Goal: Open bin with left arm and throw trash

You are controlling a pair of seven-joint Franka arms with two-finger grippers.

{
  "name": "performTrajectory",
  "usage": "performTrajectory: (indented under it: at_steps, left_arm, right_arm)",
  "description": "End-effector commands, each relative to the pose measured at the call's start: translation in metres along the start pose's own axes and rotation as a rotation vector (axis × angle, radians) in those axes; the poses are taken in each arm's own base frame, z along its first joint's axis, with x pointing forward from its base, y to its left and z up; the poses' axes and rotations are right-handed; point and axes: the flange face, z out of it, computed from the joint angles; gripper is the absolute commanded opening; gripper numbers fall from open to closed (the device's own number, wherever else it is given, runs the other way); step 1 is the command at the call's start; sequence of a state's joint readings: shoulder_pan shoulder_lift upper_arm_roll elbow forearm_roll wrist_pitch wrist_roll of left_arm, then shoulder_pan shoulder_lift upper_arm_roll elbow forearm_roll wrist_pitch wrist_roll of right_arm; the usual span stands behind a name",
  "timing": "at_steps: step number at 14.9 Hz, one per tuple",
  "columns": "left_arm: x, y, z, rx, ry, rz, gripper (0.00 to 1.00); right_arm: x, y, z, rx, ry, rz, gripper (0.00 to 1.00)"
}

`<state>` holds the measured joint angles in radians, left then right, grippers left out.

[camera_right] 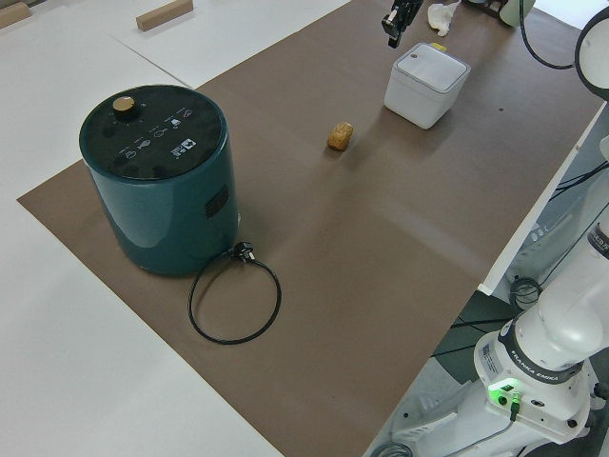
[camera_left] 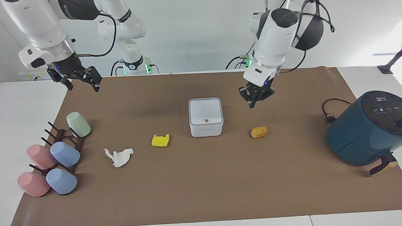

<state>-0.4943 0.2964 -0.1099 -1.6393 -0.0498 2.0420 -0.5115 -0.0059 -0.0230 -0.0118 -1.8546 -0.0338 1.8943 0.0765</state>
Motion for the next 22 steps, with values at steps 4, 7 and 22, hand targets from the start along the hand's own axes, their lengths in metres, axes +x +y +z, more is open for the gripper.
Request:
performTrajectory:
  at_steps: [4,7,22]
  left_arm:
    - [0.003,0.020,0.006,-0.051,0.040,0.009,0.00]
    - [-0.004,0.038,0.024,-0.049,0.029,-0.009,0.00]
    - [-0.027,0.055,0.041,-0.017,-0.029,-0.035,0.00]
  right_arm:
    - [0.045,-0.017,0.086,0.027,0.044,-0.118,1.00]
    - [0.057,-0.030,0.121,0.090,0.063,-0.147,1.00]
    - [0.052,-0.035,0.234,0.108,0.130,-0.448,1.00]
